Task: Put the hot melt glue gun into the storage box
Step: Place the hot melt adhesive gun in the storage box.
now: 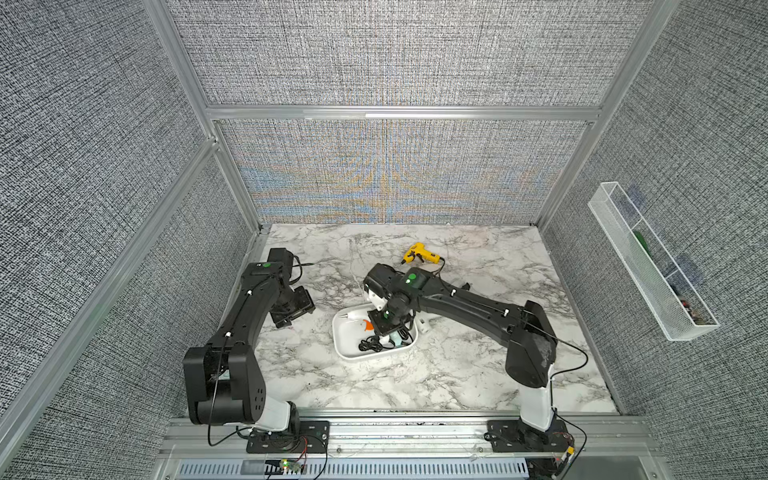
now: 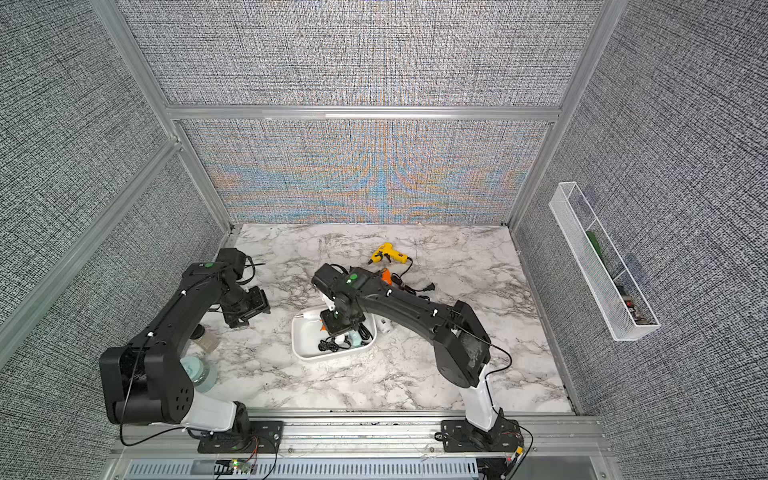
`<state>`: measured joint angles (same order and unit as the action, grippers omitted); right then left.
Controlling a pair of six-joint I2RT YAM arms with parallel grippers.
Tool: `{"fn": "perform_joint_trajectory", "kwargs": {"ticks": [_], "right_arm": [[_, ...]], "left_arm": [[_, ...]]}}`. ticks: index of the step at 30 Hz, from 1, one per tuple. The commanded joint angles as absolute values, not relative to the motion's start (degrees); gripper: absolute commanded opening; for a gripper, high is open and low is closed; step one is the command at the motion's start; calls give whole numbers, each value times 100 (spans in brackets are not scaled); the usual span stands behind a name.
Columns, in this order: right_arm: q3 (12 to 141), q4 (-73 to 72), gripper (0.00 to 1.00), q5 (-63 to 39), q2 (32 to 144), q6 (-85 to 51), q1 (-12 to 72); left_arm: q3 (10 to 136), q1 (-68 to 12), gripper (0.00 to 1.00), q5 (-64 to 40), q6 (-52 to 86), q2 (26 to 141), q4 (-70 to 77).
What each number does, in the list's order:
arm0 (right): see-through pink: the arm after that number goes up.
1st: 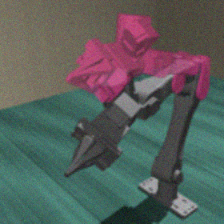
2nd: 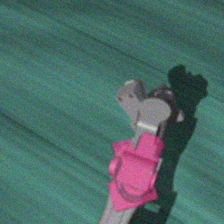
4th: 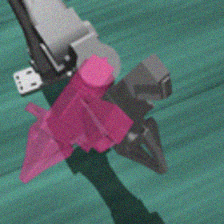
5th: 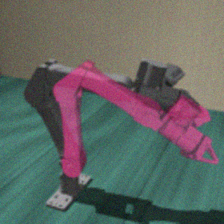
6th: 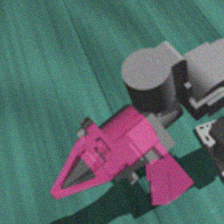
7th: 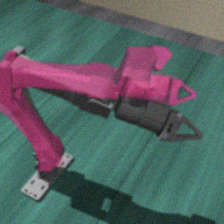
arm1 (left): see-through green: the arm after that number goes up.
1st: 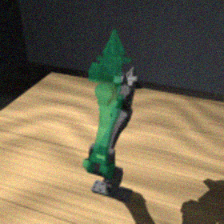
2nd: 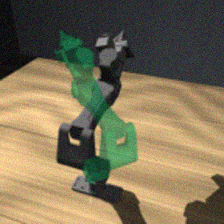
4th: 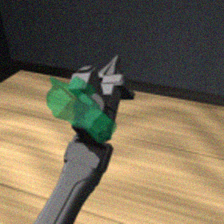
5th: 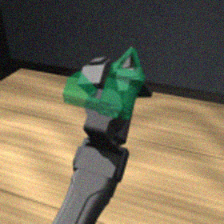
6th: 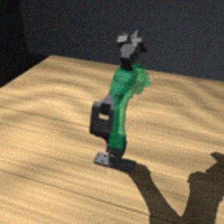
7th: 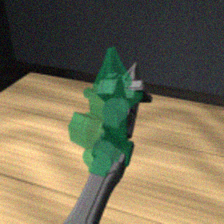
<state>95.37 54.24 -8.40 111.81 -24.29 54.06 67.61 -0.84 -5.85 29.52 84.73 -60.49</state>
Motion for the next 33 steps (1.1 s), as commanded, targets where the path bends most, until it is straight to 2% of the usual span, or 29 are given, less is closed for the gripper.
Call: {"fn": "perform_joint_trajectory", "kwargs": {"ticks": [1, 18, 31, 33], "right_arm": [[9154, 5109, 0, -796, 11135, -2547, 5353], [10027, 5367, 0, 309, 11834, -2405, 4702], [8716, 5102, 0, 149, 11463, -2484, 4965], [8623, 5072, 4, 156, 11450, -2492, 4966]], "left_arm": [[6783, -74, 68, -519, 2869, 8503, -6046], [6939, -66, 68, -492, 2823, 8646, -6073], [7198, -53, 68, -505, 2772, 8898, -6064], [7263, -48, 68, -510, 2766, 8961, -6058]]}}
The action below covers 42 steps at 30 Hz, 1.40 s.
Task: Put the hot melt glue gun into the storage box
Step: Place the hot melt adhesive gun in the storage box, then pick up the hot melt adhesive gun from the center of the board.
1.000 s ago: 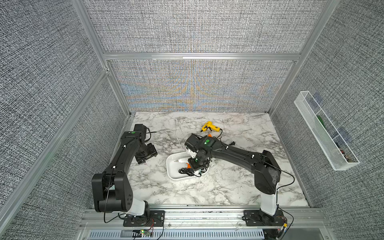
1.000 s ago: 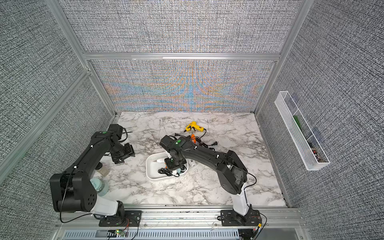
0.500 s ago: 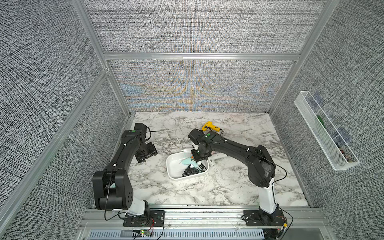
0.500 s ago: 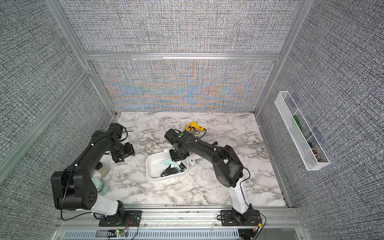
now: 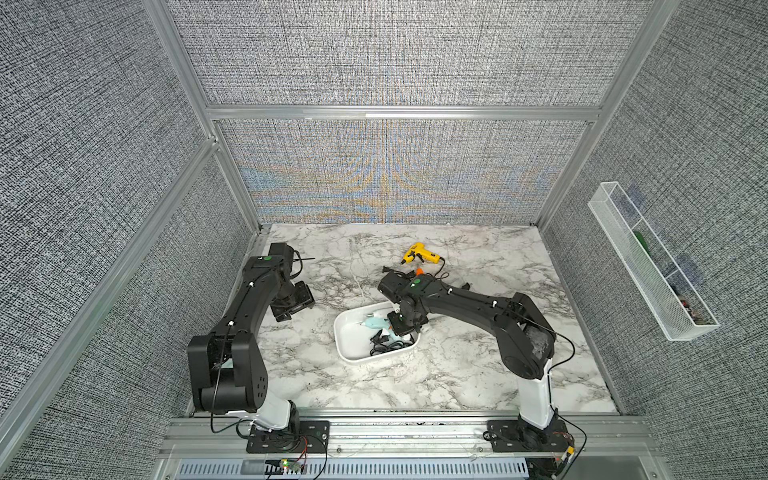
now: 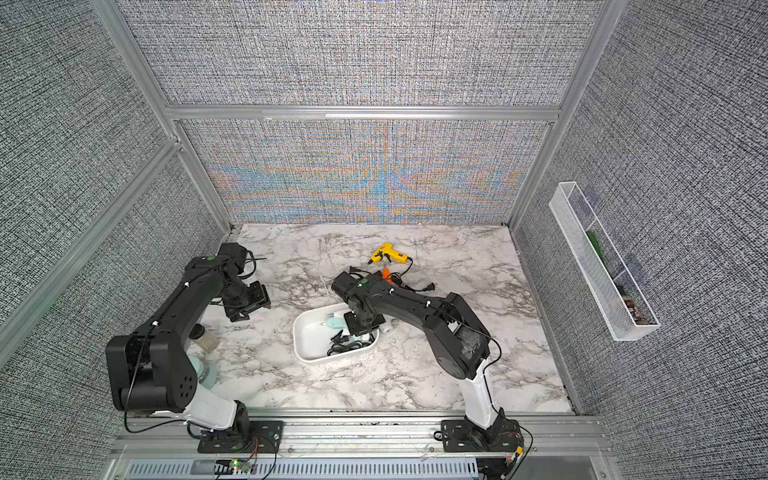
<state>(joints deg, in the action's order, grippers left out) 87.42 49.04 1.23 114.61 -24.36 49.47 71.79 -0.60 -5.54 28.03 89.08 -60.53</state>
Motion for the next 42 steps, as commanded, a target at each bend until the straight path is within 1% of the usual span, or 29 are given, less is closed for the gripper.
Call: {"fn": "perform_joint_trajectory", "kwargs": {"ticks": [1, 3, 5, 6, 7, 9, 12, 16, 18, 21, 24, 29, 33, 36, 38, 40, 42], "right_arm": [[8606, 5063, 10, 166, 11446, -2495, 4966], [8675, 5095, 25, 197, 11469, -2475, 4966], [8816, 5154, 48, 266, 11453, -2473, 4966], [8878, 5165, 57, 304, 11424, -2478, 4966], [8967, 5189, 64, 352, 11372, -2478, 4967], [9163, 5224, 70, 453, 11241, -2461, 4966], [9600, 5336, 74, 573, 11063, -2415, 4966], [10191, 5511, 74, 743, 10877, -2389, 4930], [10287, 5546, 74, 812, 10761, -2495, 4746], [10097, 5500, 74, 771, 10706, -2656, 4134], [9935, 5553, 74, 786, 10921, -2615, 3488], [10008, 5593, 74, 737, 11351, -2829, 2701], [9988, 5529, 74, 651, 11306, -3230, 2252], [9787, 5478, 74, 677, 11141, -3395, 1993], [9629, 5450, 74, 659, 11025, -3458, 1841], [9480, 5399, 74, 644, 10900, -3459, 1710], [9362, 5366, 74, 620, 10796, -3432, 1625]], "left_arm": [[7301, -48, 68, -520, 2765, 9003, -6056], [7372, -50, 68, -535, 2759, 9067, -6066], [7443, -51, 68, -545, 2744, 9129, -6078], [7468, -48, 68, -545, 2743, 9148, -6082], [7488, -53, 68, -546, 2747, 9167, -6082], [7521, -51, 68, -554, 2744, 9195, -6082], [7537, -53, 68, -554, 2744, 9215, -6090], [7550, -53, 68, -554, 2745, 9213, -6091], [7550, -53, 68, -567, 2745, 9207, -6084], [7550, -68, 68, -606, 2742, 9180, -6082], [7582, -155, 68, -591, 2676, 9158, -6107], [7997, -786, 68, -476, 2467, 9342, -6231], [8941, -1578, 68, -500, 2164, 9980, -6272], [10193, -2052, 66, -646, 1994, 10929, -6548], [10943, -2303, 62, -877, 2034, 11608, -6672], [11329, -2531, 56, -1262, 2265, 12138, -6500], [11597, -2793, 53, -1431, 2319, 12531, -6444]]}}
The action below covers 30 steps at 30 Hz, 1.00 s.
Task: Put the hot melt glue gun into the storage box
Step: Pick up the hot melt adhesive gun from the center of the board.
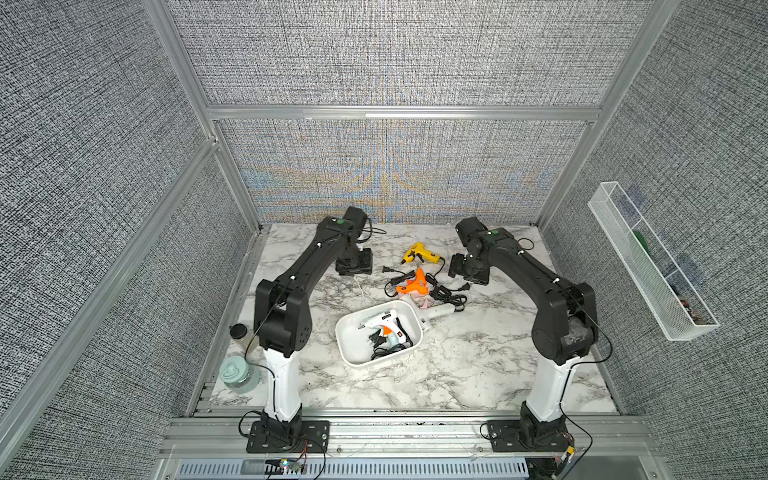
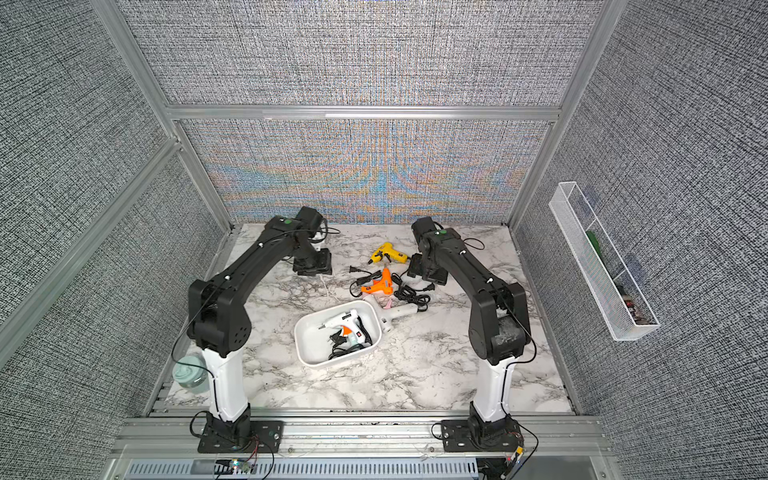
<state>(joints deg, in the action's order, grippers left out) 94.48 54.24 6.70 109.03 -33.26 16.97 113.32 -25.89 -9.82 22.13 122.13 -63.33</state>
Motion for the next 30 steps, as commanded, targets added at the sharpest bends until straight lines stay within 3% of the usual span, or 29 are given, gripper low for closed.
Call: {"fn": "perform_joint_trajectory", "kwargs": {"ticks": [1, 11, 24, 30], "right_arm": [[9305, 5332, 74, 594, 10744, -3423, 1581], [9166, 5150, 74, 261, 10644, -3315, 1458], [9434, 5447, 74, 215, 10783, -2899, 1454], [9545, 5593, 74, 255, 10824, -2751, 1420]], "left_arm": [[11648, -2914, 53, -1523, 2329, 12677, -6362], [12683, -3502, 59, -1575, 2064, 13875, -6073], [13638, -3924, 67, 194, 813, 14664, -6146], [13615, -3998, 69, 457, 217, 14549, -5955]]}}
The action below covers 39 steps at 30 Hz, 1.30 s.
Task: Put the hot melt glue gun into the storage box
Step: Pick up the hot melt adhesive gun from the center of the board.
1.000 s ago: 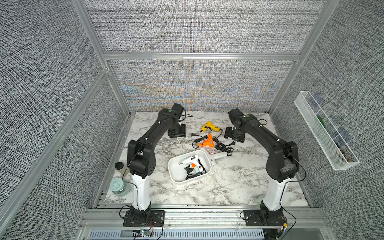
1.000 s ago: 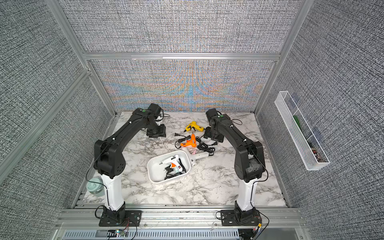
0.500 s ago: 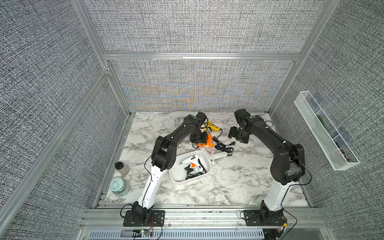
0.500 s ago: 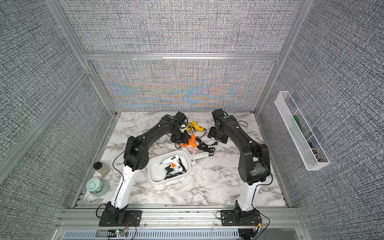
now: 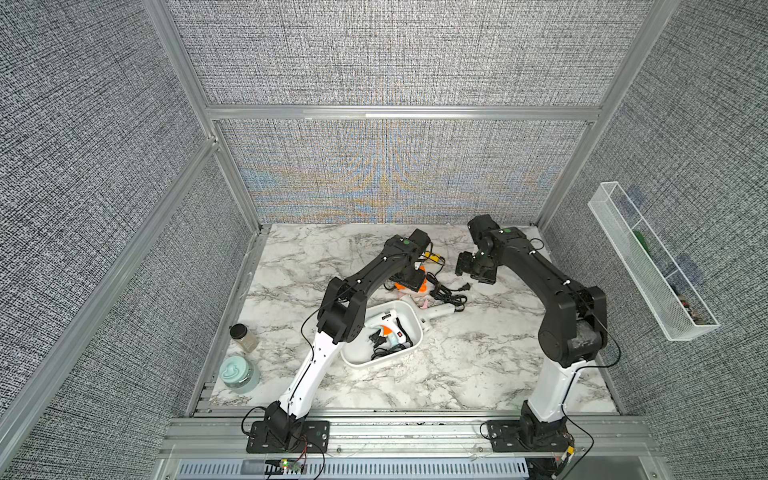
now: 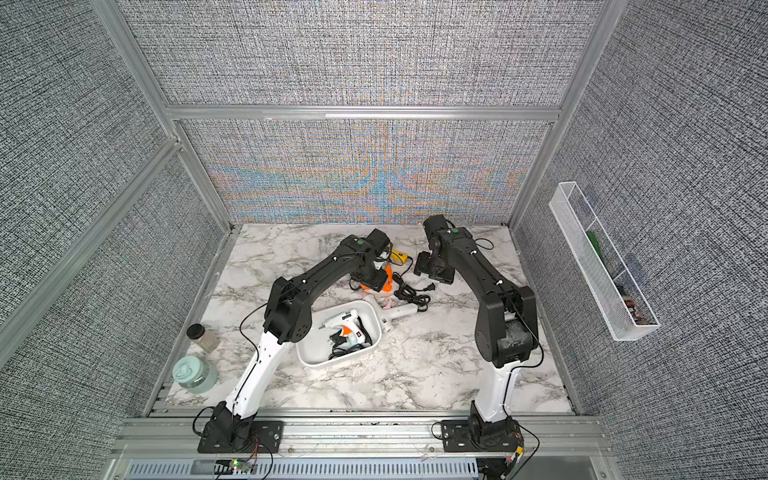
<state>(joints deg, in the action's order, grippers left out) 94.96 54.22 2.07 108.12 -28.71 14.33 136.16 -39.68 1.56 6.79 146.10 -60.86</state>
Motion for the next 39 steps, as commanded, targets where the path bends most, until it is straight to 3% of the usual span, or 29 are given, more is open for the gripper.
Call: {"fn": "perform_joint_trajectory", "kwargs": {"ticks": [1, 23, 28, 35, 39], "right_arm": [[9554, 5611, 74, 263, 10826, -2735, 1406], [9416, 5828, 74, 360, 10659, -2575, 1078], [9348, 5802, 74, 353, 10626, -2588, 1060], [9143, 5689, 74, 317, 10512, -2658, 1020], [9012, 5609, 74, 275, 10436, -2715, 1012]], "left_arm": [[13602, -4018, 70, 471, 121, 14485, -5922], [13062, -4033, 67, 228, -529, 14676, -5245], [12788, -4025, 54, 294, -681, 14660, -5320], [12604, -4028, 18, 637, -671, 14454, -5470], [12612, -4002, 18, 1405, -468, 14096, -5609]]}}
